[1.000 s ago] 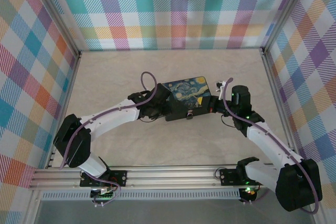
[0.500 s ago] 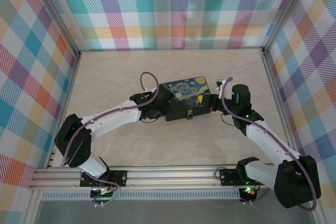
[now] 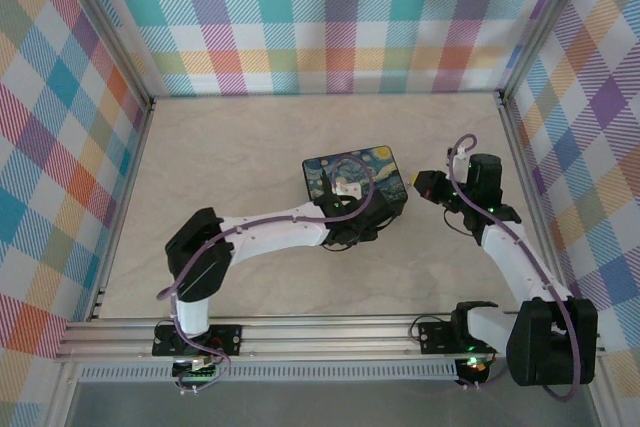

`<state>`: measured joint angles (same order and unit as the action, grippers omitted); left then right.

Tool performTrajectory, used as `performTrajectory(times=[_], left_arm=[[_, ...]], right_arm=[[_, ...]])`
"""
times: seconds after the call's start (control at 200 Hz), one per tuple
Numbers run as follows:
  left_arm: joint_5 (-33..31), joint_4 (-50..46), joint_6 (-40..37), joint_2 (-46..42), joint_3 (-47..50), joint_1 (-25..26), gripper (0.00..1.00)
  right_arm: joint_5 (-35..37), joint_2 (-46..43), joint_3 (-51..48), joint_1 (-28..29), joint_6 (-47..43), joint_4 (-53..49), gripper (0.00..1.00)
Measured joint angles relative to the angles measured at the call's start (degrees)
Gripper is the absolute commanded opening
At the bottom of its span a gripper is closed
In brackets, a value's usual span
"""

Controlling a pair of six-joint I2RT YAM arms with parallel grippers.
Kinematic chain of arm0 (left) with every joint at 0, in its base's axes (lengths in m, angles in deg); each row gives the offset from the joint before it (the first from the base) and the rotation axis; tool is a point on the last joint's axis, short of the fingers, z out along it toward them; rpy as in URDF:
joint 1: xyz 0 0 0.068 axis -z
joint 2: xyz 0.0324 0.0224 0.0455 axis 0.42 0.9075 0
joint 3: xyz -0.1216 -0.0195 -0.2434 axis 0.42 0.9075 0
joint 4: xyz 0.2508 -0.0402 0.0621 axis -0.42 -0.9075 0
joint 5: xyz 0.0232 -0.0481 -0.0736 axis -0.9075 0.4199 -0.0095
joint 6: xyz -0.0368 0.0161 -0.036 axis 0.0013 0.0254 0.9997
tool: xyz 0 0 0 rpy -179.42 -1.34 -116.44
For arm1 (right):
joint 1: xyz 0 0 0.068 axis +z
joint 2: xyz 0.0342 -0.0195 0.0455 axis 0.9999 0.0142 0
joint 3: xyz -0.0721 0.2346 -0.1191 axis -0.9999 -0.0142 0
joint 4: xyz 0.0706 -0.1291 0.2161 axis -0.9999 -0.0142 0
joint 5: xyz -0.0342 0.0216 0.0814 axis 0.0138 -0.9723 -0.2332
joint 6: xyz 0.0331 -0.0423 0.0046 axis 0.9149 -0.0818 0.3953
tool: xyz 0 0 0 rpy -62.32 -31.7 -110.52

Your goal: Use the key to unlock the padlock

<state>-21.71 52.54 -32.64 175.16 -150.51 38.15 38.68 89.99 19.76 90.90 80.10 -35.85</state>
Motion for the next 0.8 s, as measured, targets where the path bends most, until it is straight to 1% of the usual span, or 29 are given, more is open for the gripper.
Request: performTrajectory(times=[0.195,0.3,0.52,0.63,0.8], left_arm=[[-2.8,0.1,0.5,6.1,-3.7,0.5,0.59],[-4.8,0.0,1.7,9.3,-5.8,0.8,0.57],[-8.1,0.1,2.6,15.5,-9.2,0.9,0.56],[-9.7,0.0,2.8,18.2,-11.7,0.9,0.54],[-11.7,-0.7,3.2,20.7,-14.6,0.9,0.49]], right_arm=[[1.0,0.0,0.0,-1.7,0.8,-3.3,0.0],[1.0,0.2,0.0,-1.8,1.1,-3.6,0.0],[0.7,0.5,0.0,-2.1,1.2,-4.2,0.0],[0.0,0.7,0.2,-2.5,1.2,-4.6,0.0],[-1.2,0.8,0.3,-2.9,1.2,-4.7,0.0]])
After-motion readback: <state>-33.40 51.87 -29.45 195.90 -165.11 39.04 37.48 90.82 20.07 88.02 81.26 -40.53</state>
